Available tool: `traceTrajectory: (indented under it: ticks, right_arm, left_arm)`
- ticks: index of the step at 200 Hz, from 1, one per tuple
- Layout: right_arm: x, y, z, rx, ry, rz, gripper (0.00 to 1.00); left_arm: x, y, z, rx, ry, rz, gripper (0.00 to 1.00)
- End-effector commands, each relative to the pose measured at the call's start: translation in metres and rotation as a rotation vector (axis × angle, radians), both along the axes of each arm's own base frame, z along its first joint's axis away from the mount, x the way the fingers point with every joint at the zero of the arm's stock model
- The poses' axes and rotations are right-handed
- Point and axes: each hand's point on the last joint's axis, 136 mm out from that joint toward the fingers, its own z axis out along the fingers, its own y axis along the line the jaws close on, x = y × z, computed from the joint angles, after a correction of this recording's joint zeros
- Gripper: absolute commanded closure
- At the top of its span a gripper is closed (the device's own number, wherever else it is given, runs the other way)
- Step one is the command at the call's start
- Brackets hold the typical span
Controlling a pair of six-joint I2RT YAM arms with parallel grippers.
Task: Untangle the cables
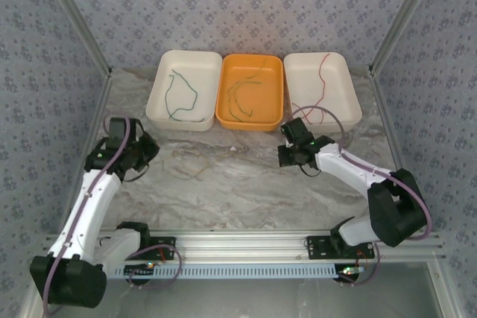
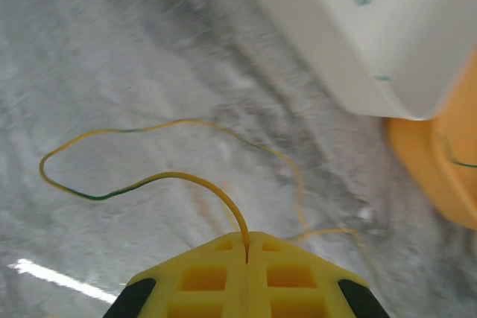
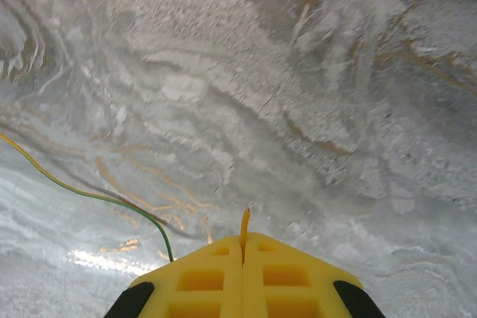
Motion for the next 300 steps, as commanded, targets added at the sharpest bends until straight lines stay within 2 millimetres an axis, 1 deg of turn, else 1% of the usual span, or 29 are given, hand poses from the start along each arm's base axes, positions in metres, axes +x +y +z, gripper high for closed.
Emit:
traceTrajectory:
  ticks: [1, 20, 35, 52, 61, 69, 77, 85, 92, 96, 100, 104, 107, 110, 119, 131, 154, 172, 198, 203, 209, 220, 231, 240, 260, 267, 279, 290, 300]
  right_arm:
    - [-0.003, 0.003, 0.001, -0.046, 0.004, 0.008, 1.0]
    - [-0.004, 0.007, 0.001, -0.053, 0.001, 0.016, 1.0]
    - [-0.005, 0.01, 0.0, -0.054, 0.001, 0.02, 1.0]
    - [-0.006, 0.013, 0.001, -0.057, -0.002, 0.024, 1.0]
    - [-0.006, 0.013, 0.0, -0.06, 0.0, 0.026, 1.0]
    - [-0.006, 0.014, 0.001, -0.06, -0.002, 0.026, 1.0]
    - [-0.007, 0.015, 0.0, -0.059, -0.002, 0.028, 1.0]
    - [-0.007, 0.016, 0.001, -0.058, -0.002, 0.029, 1.0]
    - [-0.008, 0.016, 0.0, -0.059, -0.002, 0.032, 1.0]
    - [-0.008, 0.016, 0.0, -0.06, -0.002, 0.031, 1.0]
    - [-0.008, 0.016, 0.0, -0.062, -0.002, 0.033, 1.0]
    - [-0.008, 0.017, 0.001, -0.061, -0.004, 0.034, 1.0]
    - [-0.008, 0.017, 0.0, -0.062, -0.004, 0.035, 1.0]
    - [-0.009, 0.017, 0.0, -0.063, -0.001, 0.035, 1.0]
    - [-0.009, 0.017, 0.0, -0.063, -0.003, 0.038, 1.0]
    - [-0.01, 0.018, 0.0, -0.064, -0.002, 0.04, 1.0]
    - [-0.01, 0.018, 0.0, -0.063, -0.004, 0.04, 1.0]
    - [-0.01, 0.019, 0.0, -0.06, -0.007, 0.037, 1.0]
    - [-0.009, 0.02, 0.001, -0.064, -0.009, 0.039, 1.0]
    - [-0.009, 0.02, 0.001, -0.066, -0.008, 0.037, 1.0]
    - [-0.009, 0.02, 0.001, -0.066, -0.009, 0.037, 1.0]
    - [-0.01, 0.019, 0.0, -0.07, -0.007, 0.037, 1.0]
    - [-0.01, 0.019, 0.0, -0.069, -0.008, 0.036, 1.0]
    - [-0.01, 0.019, 0.0, -0.07, -0.009, 0.035, 1.0]
    - [-0.009, 0.019, 0.001, -0.069, -0.011, 0.034, 1.0]
    - [-0.009, 0.019, 0.0, -0.069, -0.01, 0.033, 1.0]
    - [-0.009, 0.02, 0.001, -0.065, -0.01, 0.032, 1.0]
    - [-0.009, 0.021, 0.002, -0.062, -0.012, 0.034, 1.0]
    - [-0.009, 0.021, 0.002, -0.064, -0.011, 0.035, 1.0]
  left_arm:
    - [-0.002, 0.019, -0.029, 0.081, 0.041, 0.084, 1.0]
    - [0.004, 0.024, -0.049, 0.126, 0.066, 0.082, 1.0]
    - [0.01, 0.027, -0.058, 0.166, 0.085, 0.065, 1.0]
    - [0.017, 0.032, -0.06, 0.219, 0.105, 0.054, 1.0]
    - [0.015, 0.039, -0.061, 0.256, 0.132, 0.071, 1.0]
    - [0.011, 0.045, -0.061, 0.284, 0.153, 0.09, 0.96]
    - [0.007, 0.05, -0.062, 0.305, 0.171, 0.111, 0.9]
    - [0.002, 0.053, -0.063, 0.319, 0.185, 0.128, 0.82]
    - [-0.006, 0.057, -0.065, 0.33, 0.208, 0.143, 0.67]
    - [-0.009, 0.059, -0.065, 0.336, 0.213, 0.153, 0.53]
    - [-0.012, 0.061, -0.065, 0.342, 0.217, 0.164, 0.42]
    - [-0.015, 0.063, -0.064, 0.346, 0.218, 0.177, 0.36]
    - [-0.018, 0.064, -0.063, 0.35, 0.22, 0.183, 0.33]
    - [-0.021, 0.066, -0.061, 0.352, 0.218, 0.191, 0.29]
    - [-0.028, 0.07, -0.054, 0.36, 0.205, 0.217, 0.26]
    - [-0.036, 0.073, -0.04, 0.36, 0.164, 0.238, 0.25]
    - [-0.045, 0.073, 0.0, 0.336, 0.052, 0.247, 0.24]
    - [-0.051, 0.075, 0.026, 0.359, 0.022, 0.249, 0.23]
    - [-0.055, 0.076, 0.049, 0.405, -0.001, 0.242, 0.23]
    - [-0.054, 0.073, 0.051, 0.399, -0.007, 0.225, 0.24]
    - [-0.049, 0.064, 0.054, 0.38, -0.03, 0.184, 0.29]
    - [-0.036, 0.04, 0.056, 0.329, -0.062, 0.082, 0.36]
    - [-0.025, 0.012, 0.054, 0.304, -0.063, -0.022, 0.4]
    - [-0.018, -0.01, 0.051, 0.33, -0.043, -0.106, 0.42]
    - [-0.009, -0.057, 0.044, 0.461, -0.001, -0.235, 0.44]
    - [-0.006, -0.072, 0.037, 0.501, 0.017, -0.266, 0.45]
    - [-0.003, -0.09, 0.019, 0.558, 0.07, -0.3, 0.45]
    - [-0.001, -0.097, -0.001, 0.612, 0.141, -0.313, 0.45]
    - [-0.001, -0.094, -0.016, 0.67, 0.199, -0.305, 0.43]
